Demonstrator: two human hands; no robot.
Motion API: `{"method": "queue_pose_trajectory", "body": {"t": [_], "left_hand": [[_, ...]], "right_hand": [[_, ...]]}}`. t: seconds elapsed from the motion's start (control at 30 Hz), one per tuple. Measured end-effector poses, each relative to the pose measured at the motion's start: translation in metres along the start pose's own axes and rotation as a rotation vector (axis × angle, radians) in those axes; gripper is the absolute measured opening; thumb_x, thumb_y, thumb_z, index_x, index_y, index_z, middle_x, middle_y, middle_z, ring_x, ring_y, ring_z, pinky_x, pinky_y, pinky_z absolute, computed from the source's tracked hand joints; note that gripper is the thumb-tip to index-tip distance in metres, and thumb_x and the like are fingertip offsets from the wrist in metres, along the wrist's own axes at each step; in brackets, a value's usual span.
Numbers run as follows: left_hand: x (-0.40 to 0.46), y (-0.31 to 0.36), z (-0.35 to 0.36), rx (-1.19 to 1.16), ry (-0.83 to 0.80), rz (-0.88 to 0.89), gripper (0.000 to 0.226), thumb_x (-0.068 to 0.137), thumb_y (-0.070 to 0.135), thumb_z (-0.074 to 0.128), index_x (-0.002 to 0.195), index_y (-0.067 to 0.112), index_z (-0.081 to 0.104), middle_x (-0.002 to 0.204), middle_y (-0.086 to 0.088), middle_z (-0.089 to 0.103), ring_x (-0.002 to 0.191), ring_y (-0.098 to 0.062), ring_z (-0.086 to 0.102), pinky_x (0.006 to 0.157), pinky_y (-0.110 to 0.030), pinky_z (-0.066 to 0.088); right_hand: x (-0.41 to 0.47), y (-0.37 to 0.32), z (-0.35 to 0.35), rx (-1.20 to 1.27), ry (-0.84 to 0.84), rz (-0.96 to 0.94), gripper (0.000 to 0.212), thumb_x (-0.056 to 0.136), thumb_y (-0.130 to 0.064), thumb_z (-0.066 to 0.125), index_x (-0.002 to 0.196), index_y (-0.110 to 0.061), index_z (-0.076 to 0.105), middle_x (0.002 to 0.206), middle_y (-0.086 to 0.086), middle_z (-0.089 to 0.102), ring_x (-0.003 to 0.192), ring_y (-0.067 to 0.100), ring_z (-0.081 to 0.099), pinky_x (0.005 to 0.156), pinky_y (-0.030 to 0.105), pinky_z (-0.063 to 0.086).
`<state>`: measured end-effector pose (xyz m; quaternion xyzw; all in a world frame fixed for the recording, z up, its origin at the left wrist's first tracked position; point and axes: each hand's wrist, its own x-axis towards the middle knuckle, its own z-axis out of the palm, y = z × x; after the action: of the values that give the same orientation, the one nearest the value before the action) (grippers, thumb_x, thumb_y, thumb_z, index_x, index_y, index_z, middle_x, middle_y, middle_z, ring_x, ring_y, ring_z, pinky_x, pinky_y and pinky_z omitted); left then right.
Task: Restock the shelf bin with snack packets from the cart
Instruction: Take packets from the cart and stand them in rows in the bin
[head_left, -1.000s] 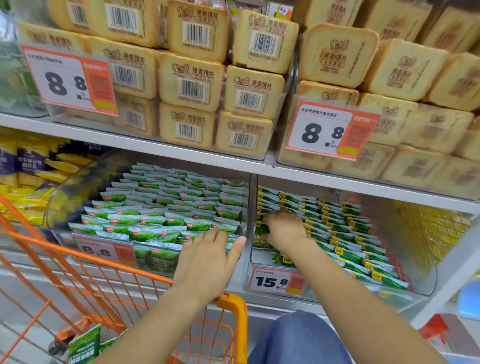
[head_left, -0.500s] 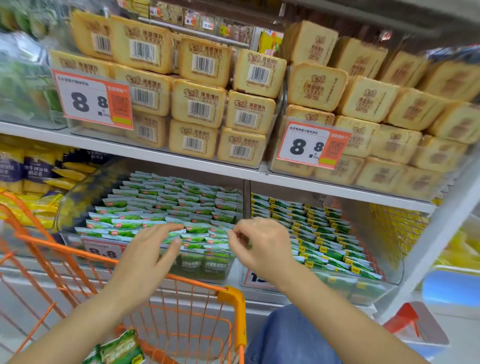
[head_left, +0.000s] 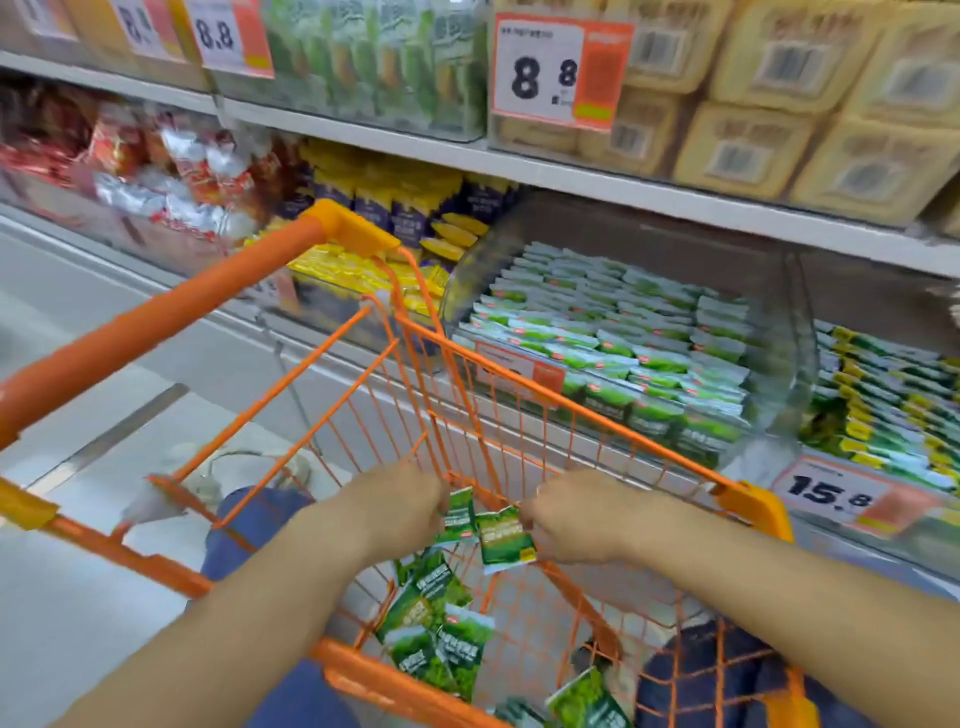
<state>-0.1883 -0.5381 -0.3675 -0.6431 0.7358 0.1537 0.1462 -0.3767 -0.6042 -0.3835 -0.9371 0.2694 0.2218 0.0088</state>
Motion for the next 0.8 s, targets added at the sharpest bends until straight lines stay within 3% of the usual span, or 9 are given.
{"method": "queue_pose_trajectory", "body": {"t": [0.2,0.3,0.4,0.5,0.6,0.67,0.73,0.8], "left_hand": [[0.009,-0.015,0.005,-0.095,-0.132,-0.071,0.031,0.099,0.03,0.044,0.12,0.011,0.056,0.117,-0.011,0.06,0.105,-0.029,0.057,0.085,-0.038,0.048],[0.01,-0.017,0.008,-0.088,-0.138,-0.077,0.036,0.1,0.036,0.041,0.123,0.011,0.054,0.121,-0.01,0.057,0.107,-0.029,0.056,0.088,-0.039,0.049],[0.011,-0.016,0.008,-0.075,-0.162,-0.092,0.041,0.101,0.039,0.039,0.128,0.012,0.052,0.125,-0.01,0.056,0.112,-0.029,0.055,0.091,-0.04,0.048],[0.012,-0.017,0.007,-0.059,-0.124,-0.088,0.037,0.1,0.039,0.039,0.119,0.013,0.056,0.109,-0.008,0.06,0.102,-0.027,0.058,0.082,-0.039,0.05],[0.011,-0.016,0.006,-0.072,0.01,-0.097,0.033,0.1,0.035,0.039,0.109,0.012,0.061,0.096,-0.006,0.062,0.09,-0.026,0.06,0.068,-0.035,0.046],[0.01,-0.016,0.004,-0.109,0.073,-0.1,0.027,0.099,0.028,0.04,0.114,0.014,0.057,0.103,-0.007,0.063,0.092,-0.027,0.059,0.068,-0.036,0.046],[0.007,-0.015,-0.001,-0.252,0.101,-0.062,0.034,0.094,0.021,0.046,0.127,0.018,0.05,0.12,-0.007,0.06,0.105,-0.027,0.057,0.08,-0.039,0.05],[0.001,-0.011,-0.008,-0.473,0.099,0.034,0.054,0.089,0.022,0.055,0.141,0.023,0.039,0.139,-0.002,0.049,0.122,-0.021,0.049,0.096,-0.033,0.045]], "right_hand": [[0.064,-0.024,0.041,-0.056,-0.169,-0.026,0.038,0.093,-0.02,0.054,0.129,-0.008,0.049,0.117,0.012,0.055,0.103,0.03,0.058,0.065,0.035,0.043],[0.077,-0.024,0.061,-0.066,-0.226,0.026,0.044,0.094,-0.025,0.053,0.133,-0.006,0.046,0.124,0.013,0.053,0.108,0.03,0.056,0.07,0.035,0.044],[0.082,-0.025,0.076,-0.097,-0.206,0.027,0.055,0.093,-0.016,0.05,0.143,-0.001,0.031,0.13,0.017,0.048,0.112,0.032,0.05,0.073,0.036,0.041],[0.078,-0.03,0.068,-0.063,-0.254,-0.037,0.033,0.091,-0.007,0.048,0.124,-0.002,0.05,0.114,0.015,0.057,0.097,0.031,0.057,0.068,0.035,0.043],[0.073,-0.028,0.049,0.208,-0.32,-0.009,0.007,0.092,-0.014,0.05,0.088,-0.009,0.053,0.077,0.008,0.049,0.062,0.022,0.045,0.054,0.03,0.036],[0.065,-0.02,0.03,0.528,-0.349,0.069,0.019,0.089,-0.015,0.054,0.072,-0.011,0.046,0.067,0.005,0.046,0.057,0.019,0.047,0.052,0.027,0.037],[0.05,-0.014,0.008,0.979,-0.272,0.159,0.018,0.089,-0.013,0.059,0.074,-0.01,0.05,0.066,0.006,0.054,0.057,0.015,0.06,0.055,0.026,0.05],[0.03,-0.011,-0.012,1.391,-0.14,0.226,0.008,0.09,-0.01,0.06,0.082,-0.009,0.057,0.067,0.006,0.063,0.059,0.012,0.067,0.06,0.021,0.057]]}}
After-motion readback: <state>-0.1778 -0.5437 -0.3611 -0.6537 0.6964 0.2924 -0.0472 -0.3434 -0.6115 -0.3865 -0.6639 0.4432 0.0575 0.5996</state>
